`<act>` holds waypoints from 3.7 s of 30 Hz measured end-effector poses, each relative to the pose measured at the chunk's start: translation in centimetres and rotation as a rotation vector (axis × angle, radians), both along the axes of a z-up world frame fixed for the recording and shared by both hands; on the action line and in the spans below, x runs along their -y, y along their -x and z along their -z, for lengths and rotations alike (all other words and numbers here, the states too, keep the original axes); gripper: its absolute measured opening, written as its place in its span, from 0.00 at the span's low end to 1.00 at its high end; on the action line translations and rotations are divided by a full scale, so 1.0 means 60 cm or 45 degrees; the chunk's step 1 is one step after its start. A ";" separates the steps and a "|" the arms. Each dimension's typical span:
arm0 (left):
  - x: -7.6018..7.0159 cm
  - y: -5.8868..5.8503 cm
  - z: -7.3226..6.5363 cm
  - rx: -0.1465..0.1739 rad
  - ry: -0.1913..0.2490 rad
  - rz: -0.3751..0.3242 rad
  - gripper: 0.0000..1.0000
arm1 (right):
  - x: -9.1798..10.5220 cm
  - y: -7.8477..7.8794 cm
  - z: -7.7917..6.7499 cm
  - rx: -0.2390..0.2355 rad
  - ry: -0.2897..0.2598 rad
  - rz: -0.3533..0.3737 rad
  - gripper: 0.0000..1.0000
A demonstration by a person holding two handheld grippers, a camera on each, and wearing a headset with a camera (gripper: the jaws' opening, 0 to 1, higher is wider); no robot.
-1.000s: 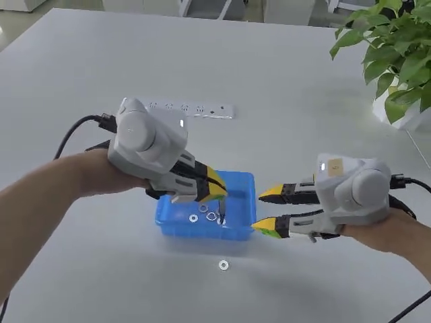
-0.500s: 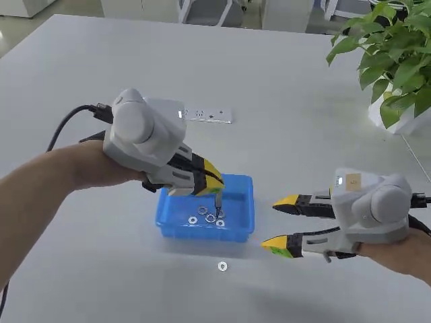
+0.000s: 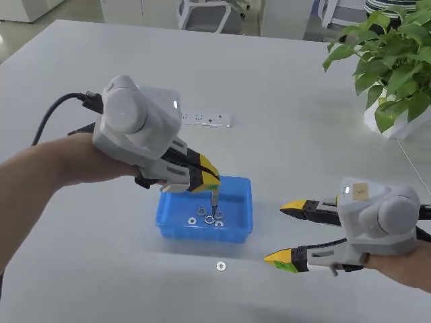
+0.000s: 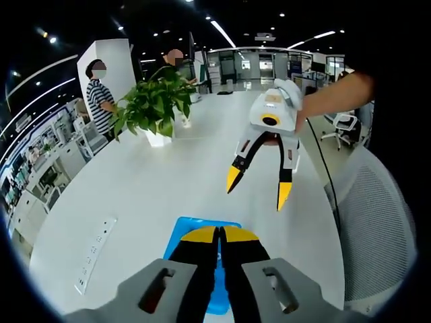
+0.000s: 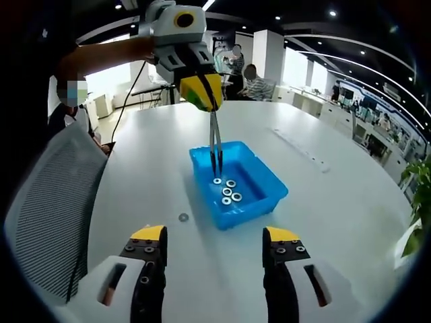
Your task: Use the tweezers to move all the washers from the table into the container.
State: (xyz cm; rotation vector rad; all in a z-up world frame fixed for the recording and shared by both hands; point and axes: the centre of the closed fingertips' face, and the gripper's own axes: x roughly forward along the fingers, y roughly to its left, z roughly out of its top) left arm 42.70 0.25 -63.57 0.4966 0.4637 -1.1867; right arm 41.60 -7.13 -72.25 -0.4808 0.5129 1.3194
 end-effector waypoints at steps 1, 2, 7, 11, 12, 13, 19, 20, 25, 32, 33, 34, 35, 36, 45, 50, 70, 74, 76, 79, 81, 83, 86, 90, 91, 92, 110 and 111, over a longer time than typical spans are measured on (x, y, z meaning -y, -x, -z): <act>0.000 0.001 -0.001 0.003 0.000 -0.001 0.05 | 0.000 0.001 0.000 -0.001 0.000 0.000 0.59; -0.001 0.003 -0.001 -0.005 -0.005 -0.004 0.05 | 0.001 0.002 0.001 -0.002 0.001 0.001 0.59; -0.004 0.015 0.001 -0.013 -0.028 0.002 0.05 | 0.003 0.003 -0.001 0.000 0.000 0.010 0.61; -0.001 0.026 -0.002 -0.020 -0.023 0.012 0.05 | 0.004 0.006 -0.001 0.000 -0.003 0.014 0.63; 0.001 0.028 -0.002 -0.019 -0.021 0.016 0.05 | 0.004 0.007 0.000 -0.001 -0.002 0.015 0.63; 0.003 0.031 -0.002 -0.017 -0.019 0.019 0.05 | 0.005 0.007 0.001 -0.001 -0.001 0.017 0.63; 0.017 0.049 0.001 -0.034 -0.003 0.055 0.05 | 0.009 0.013 0.008 -0.008 0.011 0.022 0.67; 0.018 0.051 0.003 -0.038 -0.001 0.058 0.05 | 0.010 0.013 0.009 -0.009 0.010 0.024 0.67; 0.027 0.059 0.015 -0.051 -0.001 0.080 0.05 | 0.013 0.014 0.012 -0.013 0.012 0.032 0.68; 0.039 0.066 0.033 -0.073 0.011 0.104 0.05 | 0.016 0.014 0.019 -0.019 0.022 0.029 0.68; 0.041 0.068 0.035 -0.077 0.008 0.107 0.05 | 0.017 0.014 0.020 -0.021 0.022 0.028 0.68; 0.043 0.070 0.038 -0.081 0.008 0.112 0.05 | 0.016 0.015 0.020 -0.021 0.022 0.028 0.68; 0.044 0.072 0.040 -0.083 0.009 0.115 0.05 | 0.016 0.016 0.020 -0.021 0.022 0.028 0.68; 0.047 0.074 0.043 -0.086 0.011 0.120 0.05 | 0.017 0.016 0.021 -0.021 0.023 0.027 0.68; 0.051 0.079 0.065 -0.107 0.006 0.133 0.05 | 0.021 0.020 0.028 -0.032 0.032 0.022 0.68; 0.050 0.078 0.083 -0.128 -0.007 0.139 0.05 | 0.022 0.022 0.027 -0.034 0.031 0.026 0.67; 0.054 0.079 0.103 -0.141 0.008 0.149 0.05 | 0.021 0.032 0.035 -0.052 0.030 0.018 0.65; 0.052 0.079 0.103 -0.142 0.000 0.154 0.05 | 0.014 0.036 0.034 -0.051 0.021 -0.004 0.59; 0.051 0.081 0.103 -0.145 -0.004 0.160 0.05 | 0.008 0.039 0.033 -0.048 0.021 -0.020 0.56; 0.049 0.083 0.104 -0.147 -0.013 0.164 0.05 | -0.001 0.041 0.031 -0.044 0.017 -0.040 0.52; 0.047 0.084 0.104 -0.151 -0.019 0.167 0.05 | -0.009 0.043 0.030 -0.039 0.016 -0.065 0.48; 0.046 0.085 0.104 -0.151 -0.026 0.170 0.05 | -0.018 0.046 0.029 -0.041 0.014 -0.084 0.46; 0.044 0.087 0.106 -0.159 -0.032 0.176 0.05 | -0.030 0.053 0.030 -0.041 0.020 -0.123 0.41; 0.044 0.088 0.107 -0.163 -0.036 0.180 0.05 | -0.050 0.066 0.036 -0.030 0.040 -0.196 0.36; 0.043 0.087 0.107 -0.163 -0.040 0.181 0.05 | -0.055 0.069 0.037 -0.028 0.045 -0.206 0.35; 0.043 0.087 0.108 -0.163 -0.044 0.181 0.05 | -0.059 0.070 0.039 -0.011 0.060 -0.224 0.34; 0.039 0.090 0.111 -0.180 -0.056 0.197 0.05 | -0.116 0.073 0.052 0.033 0.087 -0.317 0.23; 0.040 0.090 0.111 -0.182 -0.055 0.197 0.05 | -0.118 0.072 0.052 0.030 0.085 -0.316 0.22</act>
